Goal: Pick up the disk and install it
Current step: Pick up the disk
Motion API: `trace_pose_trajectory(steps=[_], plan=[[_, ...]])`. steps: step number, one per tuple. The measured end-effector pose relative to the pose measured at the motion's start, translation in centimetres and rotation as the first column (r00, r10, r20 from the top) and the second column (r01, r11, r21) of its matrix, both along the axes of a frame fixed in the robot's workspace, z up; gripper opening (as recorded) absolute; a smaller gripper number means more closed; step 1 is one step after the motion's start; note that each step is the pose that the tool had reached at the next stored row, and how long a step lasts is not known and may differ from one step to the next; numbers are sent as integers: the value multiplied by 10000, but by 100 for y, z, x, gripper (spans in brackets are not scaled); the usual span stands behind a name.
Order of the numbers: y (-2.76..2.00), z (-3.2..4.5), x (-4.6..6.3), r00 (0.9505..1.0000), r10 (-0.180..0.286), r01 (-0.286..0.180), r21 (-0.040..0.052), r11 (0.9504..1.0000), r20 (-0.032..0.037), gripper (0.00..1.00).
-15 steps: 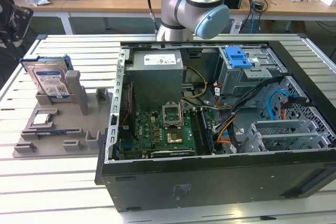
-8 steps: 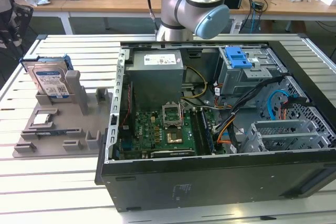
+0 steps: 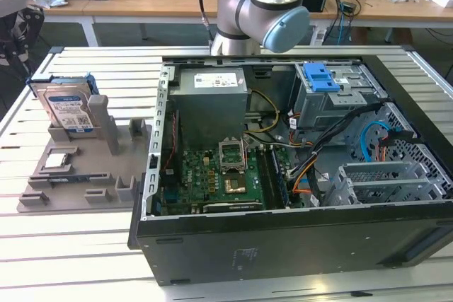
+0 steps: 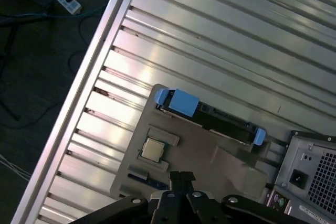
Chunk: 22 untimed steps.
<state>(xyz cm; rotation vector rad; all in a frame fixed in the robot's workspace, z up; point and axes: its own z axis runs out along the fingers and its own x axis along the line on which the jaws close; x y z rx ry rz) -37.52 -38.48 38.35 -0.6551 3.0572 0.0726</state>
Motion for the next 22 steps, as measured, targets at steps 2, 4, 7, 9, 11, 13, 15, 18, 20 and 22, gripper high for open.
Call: trace_pose_trajectory(steps=[2, 4, 7, 9, 11, 13, 15, 18, 20, 22], plan=[[0, 0, 0, 9996, 272, -272, 0, 9996, -1, 11], [0, 0, 0, 9966, 824, -824, 0, 9966, 0, 11], [0, 0, 0, 9897, 1435, -1435, 0, 9897, 0, 11], [0, 1, 0, 9825, 1861, -1861, -1, 9825, -1, 11], [0, 0, 0, 9772, 2123, -2123, 0, 9772, 0, 11], [0, 0, 0, 9652, 2615, -2615, -1, 9652, -1, 11], [0, 0, 0, 9504, 3110, -3110, 0, 9504, 0, 11], [0, 1, 0, 9339, 3574, -3574, 0, 9339, -1, 11], [0, 0, 0, 9202, 3915, -3915, -1, 9202, 0, 11], [0, 0, 0, 9101, 4144, -4144, -1, 9101, -1, 11]])
